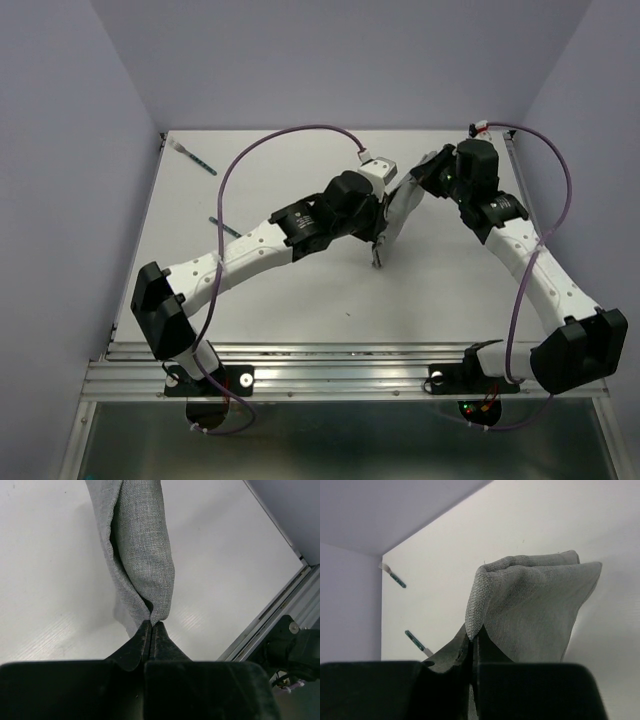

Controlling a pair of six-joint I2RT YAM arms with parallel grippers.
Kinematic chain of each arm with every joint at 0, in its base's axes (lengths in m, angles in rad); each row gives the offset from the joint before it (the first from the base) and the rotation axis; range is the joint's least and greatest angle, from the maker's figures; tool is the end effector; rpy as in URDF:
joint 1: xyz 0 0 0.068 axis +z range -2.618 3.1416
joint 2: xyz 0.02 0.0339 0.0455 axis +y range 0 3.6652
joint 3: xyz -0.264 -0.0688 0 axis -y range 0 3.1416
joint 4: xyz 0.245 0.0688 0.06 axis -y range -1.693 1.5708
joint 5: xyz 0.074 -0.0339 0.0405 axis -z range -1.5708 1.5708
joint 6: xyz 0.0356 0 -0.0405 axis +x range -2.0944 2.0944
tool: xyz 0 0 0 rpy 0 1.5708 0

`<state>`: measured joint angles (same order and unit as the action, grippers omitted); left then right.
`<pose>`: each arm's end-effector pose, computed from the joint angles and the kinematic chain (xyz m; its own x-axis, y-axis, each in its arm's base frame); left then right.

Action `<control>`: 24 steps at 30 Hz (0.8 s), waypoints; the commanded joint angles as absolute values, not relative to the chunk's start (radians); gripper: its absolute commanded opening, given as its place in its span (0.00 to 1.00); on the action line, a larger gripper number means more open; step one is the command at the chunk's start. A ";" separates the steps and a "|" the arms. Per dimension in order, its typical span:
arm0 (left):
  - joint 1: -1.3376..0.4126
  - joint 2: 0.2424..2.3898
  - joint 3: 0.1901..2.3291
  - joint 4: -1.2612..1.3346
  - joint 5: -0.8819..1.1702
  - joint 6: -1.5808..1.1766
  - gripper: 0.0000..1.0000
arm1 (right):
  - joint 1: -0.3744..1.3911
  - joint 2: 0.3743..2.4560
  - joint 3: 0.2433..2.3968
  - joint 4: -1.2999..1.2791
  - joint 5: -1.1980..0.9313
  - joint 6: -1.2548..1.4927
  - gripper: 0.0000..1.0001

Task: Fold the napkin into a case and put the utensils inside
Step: Turn over the upper triangle folded napkin at the center of the board.

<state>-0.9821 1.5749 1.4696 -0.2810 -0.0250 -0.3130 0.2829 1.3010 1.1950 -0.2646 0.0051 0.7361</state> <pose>0.2076 -0.3093 0.3701 -0.4511 0.1213 -0.8842 0.7144 0.6429 -0.2763 0.2898 0.0841 0.3620 -0.4421 0.5707 -0.6920 0.0300 0.7805 0.6245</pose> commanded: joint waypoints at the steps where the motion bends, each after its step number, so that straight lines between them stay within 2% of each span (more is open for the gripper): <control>1: -1.012 1.557 1.552 -0.291 -0.005 -0.281 0.00 | 0.281 1.220 1.230 -0.337 0.129 0.693 0.01; 9: -1.106 1.549 1.606 -0.314 -0.005 -0.301 0.00 | 0.281 1.049 1.209 -0.463 0.271 0.658 0.01; 24: -1.353 1.621 1.717 -0.311 -0.057 -0.385 0.00 | 0.281 0.730 1.178 -0.742 0.388 0.670 0.01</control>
